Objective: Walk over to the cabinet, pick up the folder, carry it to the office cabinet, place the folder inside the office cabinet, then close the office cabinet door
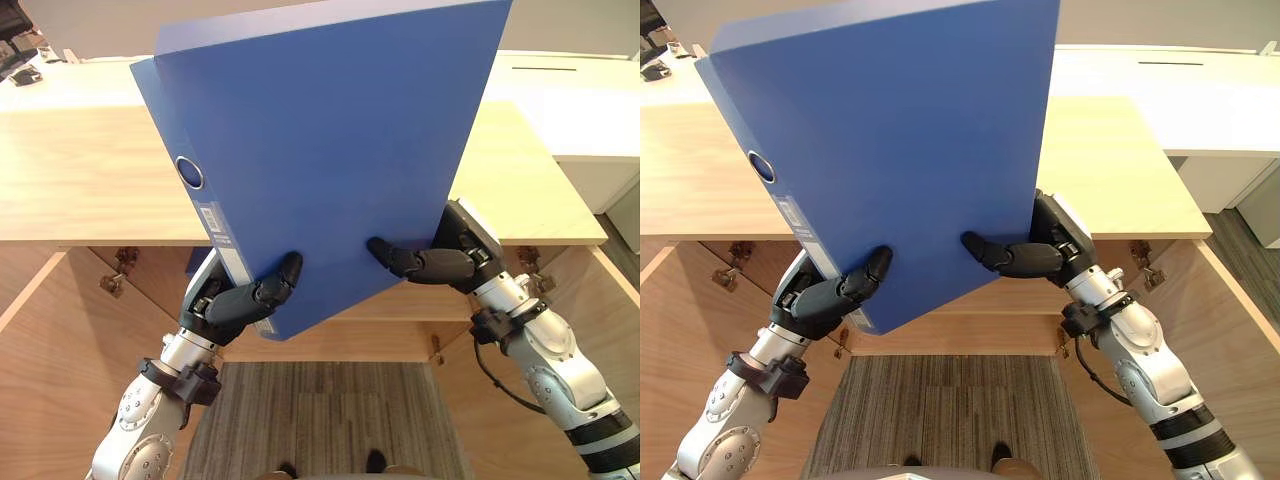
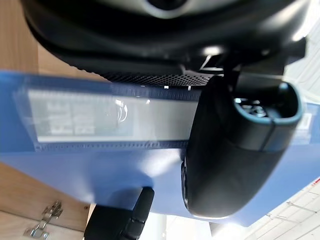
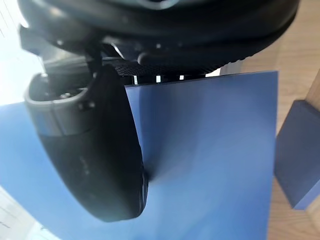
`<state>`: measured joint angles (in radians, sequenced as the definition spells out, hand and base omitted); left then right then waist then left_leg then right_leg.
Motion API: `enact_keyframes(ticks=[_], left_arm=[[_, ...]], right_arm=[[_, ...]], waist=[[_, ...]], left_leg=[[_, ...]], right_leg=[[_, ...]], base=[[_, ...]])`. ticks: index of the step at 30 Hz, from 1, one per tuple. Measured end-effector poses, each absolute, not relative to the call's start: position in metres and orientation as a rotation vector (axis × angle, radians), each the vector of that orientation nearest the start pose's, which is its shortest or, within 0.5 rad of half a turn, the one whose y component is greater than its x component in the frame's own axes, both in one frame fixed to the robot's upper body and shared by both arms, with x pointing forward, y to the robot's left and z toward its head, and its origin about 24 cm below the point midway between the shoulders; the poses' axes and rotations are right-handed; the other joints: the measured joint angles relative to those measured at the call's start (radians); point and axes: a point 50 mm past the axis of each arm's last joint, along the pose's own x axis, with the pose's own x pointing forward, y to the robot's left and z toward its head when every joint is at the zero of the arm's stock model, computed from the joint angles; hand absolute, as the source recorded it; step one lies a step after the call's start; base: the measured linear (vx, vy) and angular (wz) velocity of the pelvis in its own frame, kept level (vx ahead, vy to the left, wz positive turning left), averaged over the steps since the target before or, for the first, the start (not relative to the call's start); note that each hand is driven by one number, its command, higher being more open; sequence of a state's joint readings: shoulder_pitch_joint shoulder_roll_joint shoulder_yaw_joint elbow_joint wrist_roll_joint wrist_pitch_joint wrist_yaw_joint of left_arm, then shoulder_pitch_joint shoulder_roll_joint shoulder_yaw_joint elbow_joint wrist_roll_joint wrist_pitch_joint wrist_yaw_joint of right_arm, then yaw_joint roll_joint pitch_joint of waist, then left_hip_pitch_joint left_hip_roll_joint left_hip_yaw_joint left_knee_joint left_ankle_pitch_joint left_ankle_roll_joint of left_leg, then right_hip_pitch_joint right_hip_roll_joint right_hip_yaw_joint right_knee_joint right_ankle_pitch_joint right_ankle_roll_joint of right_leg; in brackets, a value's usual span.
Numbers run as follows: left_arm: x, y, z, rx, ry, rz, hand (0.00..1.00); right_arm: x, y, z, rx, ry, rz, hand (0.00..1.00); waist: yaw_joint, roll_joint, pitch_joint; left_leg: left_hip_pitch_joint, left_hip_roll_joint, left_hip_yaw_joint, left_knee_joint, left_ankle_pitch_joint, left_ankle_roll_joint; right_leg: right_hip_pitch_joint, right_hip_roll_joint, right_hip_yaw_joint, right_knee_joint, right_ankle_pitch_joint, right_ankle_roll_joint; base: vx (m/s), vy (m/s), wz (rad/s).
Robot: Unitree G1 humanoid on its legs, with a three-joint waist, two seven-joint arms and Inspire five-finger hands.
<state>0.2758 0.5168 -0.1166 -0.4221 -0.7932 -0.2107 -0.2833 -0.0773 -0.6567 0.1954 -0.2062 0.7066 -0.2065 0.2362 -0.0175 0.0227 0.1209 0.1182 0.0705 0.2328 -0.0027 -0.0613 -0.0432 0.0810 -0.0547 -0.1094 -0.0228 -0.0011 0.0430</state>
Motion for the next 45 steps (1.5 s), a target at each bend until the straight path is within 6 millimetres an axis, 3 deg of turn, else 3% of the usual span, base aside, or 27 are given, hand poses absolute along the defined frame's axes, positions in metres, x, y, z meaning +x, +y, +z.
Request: enact_keyframes(ticks=[3, 8, 13, 15, 16, 20, 24, 30, 34, 36, 39, 42, 45], left_arm=[[0.189, 0.181, 0.109, -0.29, -0.332, -0.423, 1.0], [0.187, 0.188, 0.11, -0.321, -0.444, -0.155, 1.0], [0.177, 0.209, 0.088, -0.31, -0.401, 0.127, 1.0], [0.167, 0.231, 0.067, -0.282, -0.316, 0.324, 1.0], [0.154, 0.251, 0.04, -0.28, -0.2, 0.507, 1.0], [0.126, 0.267, -0.001, -0.284, 0.012, 0.694, 1.0], [0.108, 0.266, -0.041, -0.259, 0.218, 0.73, 1.0], [0.073, 0.245, -0.121, -0.187, 0.721, 0.63, 1.0], [0.06, 0.232, -0.143, -0.151, 0.9, 0.525, 1.0], [0.072, 0.229, -0.144, -0.139, 0.902, 0.482, 1.0], [0.114, 0.226, -0.138, -0.111, 0.832, 0.406, 1.0], [0.143, 0.224, -0.128, -0.107, 0.755, 0.376, 1.0], [0.171, 0.224, -0.116, -0.078, 0.685, 0.335, 1.0]], right_arm=[[0.25, -0.177, 0.132, 0.068, -0.36, 0.502, 0.0], [0.245, -0.156, 0.137, 0.151, -0.453, 0.482, 0.0], [0.239, -0.157, 0.14, 0.196, -0.5, 0.379, 0.0], [0.239, -0.16, 0.141, 0.211, -0.517, 0.335, 0.0], [0.238, -0.164, 0.145, 0.232, -0.547, 0.3, 0.0], [0.236, -0.171, 0.15, 0.23, -0.584, 0.255, 0.0], [0.235, -0.16, 0.145, 0.218, -0.558, 0.294, 0.0], [0.222, -0.107, 0.111, 0.055, -0.391, 0.579, 0.0], [0.221, -0.084, 0.084, -0.078, -0.286, 0.703, 0.0], [0.231, -0.077, 0.079, -0.152, -0.275, 0.733, 0.0], [0.256, -0.066, 0.083, -0.312, -0.297, 0.749, 0.0], [0.269, -0.066, 0.083, -0.379, -0.288, 0.729, 0.0], [0.282, -0.069, 0.091, -0.379, -0.301, 0.671, 0.0]], waist=[[0.005, 0.004, -0.019], [0.006, 0.005, -0.022], [0.028, 0.01, -0.042], [0.03, 0.014, -0.047], [0.028, 0.014, -0.047], [0.03, 0.013, -0.048], [0.029, 0.013, -0.049], [0.023, 0.009, -0.056], [0.024, 0.007, -0.022], [0.024, 0.014, 0.046], [0.024, 0.036, 0.163], [0.026, 0.057, 0.245], [0.023, 0.067, 0.29]], left_leg=[[-0.006, -0.001, -0.003, -0.001, 0.001, 0.002], [-0.013, -0.001, -0.009, -0.001, 0.003, 0.003], [-0.022, -0.001, -0.033, -0.005, 0.007, 0.004], [-0.021, -0.002, -0.038, -0.013, 0.011, 0.004], [-0.019, -0.001, -0.042, -0.017, 0.014, 0.004], [-0.019, -0.001, -0.05, -0.022, 0.016, 0.006], [-0.02, -0.004, -0.054, -0.029, 0.02, 0.008], [-0.04, -0.005, -0.045, -0.022, 0.02, 0.008], [-0.102, -0.001, -0.037, 0.039, 0.007, 0.006], [-0.171, 0.014, -0.03, 0.129, -0.022, 0.007], [-0.357, 0.04, -0.019, 0.317, -0.068, 0.015], [-0.491, 0.064, -0.008, 0.454, -0.109, 0.02], [-0.64, 0.078, -0.015, 0.58, -0.131, 0.028]], right_leg=[[-0.004, 0.0, -0.001, 0.0, 0.0, 0.0], [-0.005, 0.0, -0.005, 0.0, 0.0, 0.0], [-0.005, -0.001, -0.018, 0.0, 0.0, 0.0], [-0.005, -0.002, -0.022, 0.0, 0.0, 0.0], [-0.005, -0.006, -0.026, 0.0, 0.0, 0.0], [-0.005, -0.009, -0.032, 0.0, 0.0, 0.0], [-0.005, -0.014, -0.033, 0.0, 0.0, 0.0], [-0.029, -0.015, -0.023, 0.0, 0.0, 0.0], [-0.086, -0.014, -0.007, 0.037, 0.0, 0.0], [-0.145, -0.013, 0.006, 0.091, -0.006, -0.007], [-0.33, -0.009, 0.035, 0.241, -0.033, -0.008], [-0.481, -0.009, 0.054, 0.389, -0.07, -0.008], [-0.641, -0.016, 0.06, 0.53, -0.099, -0.01]], base=[[-0.02, -0.009, 0.01], [-0.04, -0.016, 0.04], [-0.01, -0.011, 0.14], [0.0, -0.002, 0.09], [-0.01, 0.003, 0.06], [-0.01, -0.001, 0.08], [-0.02, 0.003, 0.04], [-0.02, -0.006, -0.04], [-0.06, -0.012, -0.09], [-0.17, -0.017, -0.2], [-0.29, -0.03, -0.22], [-0.27, 0.01, -0.22], [-0.21, 0.005, -0.04]])
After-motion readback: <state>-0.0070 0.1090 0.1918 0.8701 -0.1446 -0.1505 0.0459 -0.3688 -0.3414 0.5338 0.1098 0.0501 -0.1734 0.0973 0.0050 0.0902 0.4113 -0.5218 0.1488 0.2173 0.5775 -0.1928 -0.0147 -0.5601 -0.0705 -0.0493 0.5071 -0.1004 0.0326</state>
